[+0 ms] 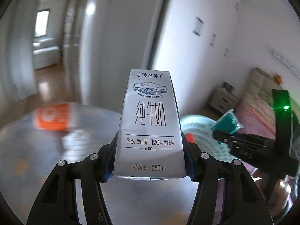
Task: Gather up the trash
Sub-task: 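Carry the milk carton and green packet over the basket and release both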
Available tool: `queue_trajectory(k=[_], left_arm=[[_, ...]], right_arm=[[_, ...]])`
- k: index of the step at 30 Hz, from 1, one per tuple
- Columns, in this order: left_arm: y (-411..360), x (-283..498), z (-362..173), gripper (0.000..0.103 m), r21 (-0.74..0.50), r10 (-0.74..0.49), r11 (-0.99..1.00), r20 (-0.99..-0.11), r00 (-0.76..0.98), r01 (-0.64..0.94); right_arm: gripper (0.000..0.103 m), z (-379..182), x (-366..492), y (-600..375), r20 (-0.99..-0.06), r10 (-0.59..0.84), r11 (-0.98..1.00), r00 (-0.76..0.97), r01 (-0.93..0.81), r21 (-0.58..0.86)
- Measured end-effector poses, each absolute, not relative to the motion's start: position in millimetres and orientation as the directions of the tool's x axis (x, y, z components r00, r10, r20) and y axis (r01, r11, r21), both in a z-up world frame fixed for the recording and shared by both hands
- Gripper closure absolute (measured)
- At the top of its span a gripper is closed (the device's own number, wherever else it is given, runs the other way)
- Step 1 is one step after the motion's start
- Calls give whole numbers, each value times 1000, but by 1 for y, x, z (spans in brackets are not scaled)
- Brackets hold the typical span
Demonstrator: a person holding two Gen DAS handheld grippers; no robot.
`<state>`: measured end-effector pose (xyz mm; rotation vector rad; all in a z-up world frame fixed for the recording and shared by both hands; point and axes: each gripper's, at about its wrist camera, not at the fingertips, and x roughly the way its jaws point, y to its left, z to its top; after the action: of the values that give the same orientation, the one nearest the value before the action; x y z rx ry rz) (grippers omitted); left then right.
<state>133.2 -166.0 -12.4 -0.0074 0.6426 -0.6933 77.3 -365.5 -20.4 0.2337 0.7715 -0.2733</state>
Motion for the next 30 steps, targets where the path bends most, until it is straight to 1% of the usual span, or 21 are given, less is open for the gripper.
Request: queue_trajectory(k=[5, 9, 12, 13, 14, 15, 16, 17, 19, 23, 26, 30], left_arm=[[-230, 142, -32, 47, -236, -641, 707, -612, 463, 667], [-275, 150, -49, 47, -244, -643, 674, -659, 391, 697], [-300, 157, -56, 46, -199, -607, 700, -672, 425, 685], [-304, 155, -56, 42, -183, -603, 704, -663, 443, 686], [-308, 154, -56, 33, -180, -610, 697, -657, 443, 694], [-311, 153, -57, 31, -183, -623, 684, -650, 435, 706], [-313, 153, -58, 31, -178, -623, 682, -649, 436, 710], [-314, 153, -60, 31, -167, -620, 683, -648, 443, 711], [-313, 154, -60, 31, -174, -617, 688, -650, 444, 704], [-291, 161, -59, 31, -228, -630, 700, -643, 435, 677], [-273, 163, -52, 31, -226, -624, 715, -633, 459, 661], [-230, 159, -33, 31, -217, -617, 739, -598, 512, 638]], right_arm=[[78, -45, 72, -409, -769, -198, 897, 608, 428, 107], [77, -71, 67, -435, -821, -216, 866, 528, 492, 88], [77, -91, 67, -451, -855, -191, 847, 483, 521, 105], [77, -96, 65, -454, -860, -185, 841, 475, 529, 111], [76, -99, 65, -458, -863, -186, 838, 471, 534, 111], [69, -100, 63, -461, -860, -191, 836, 473, 538, 110], [58, -101, 60, -464, -857, -194, 835, 477, 539, 111], [54, -100, 57, -465, -850, -202, 833, 486, 542, 112], [54, -95, 54, -466, -833, -216, 835, 509, 539, 113], [54, -84, 50, -466, -810, -204, 845, 549, 516, 136], [54, -73, 53, -459, -801, -201, 856, 563, 499, 136], [54, -54, 55, -435, -776, -188, 879, 602, 455, 139]])
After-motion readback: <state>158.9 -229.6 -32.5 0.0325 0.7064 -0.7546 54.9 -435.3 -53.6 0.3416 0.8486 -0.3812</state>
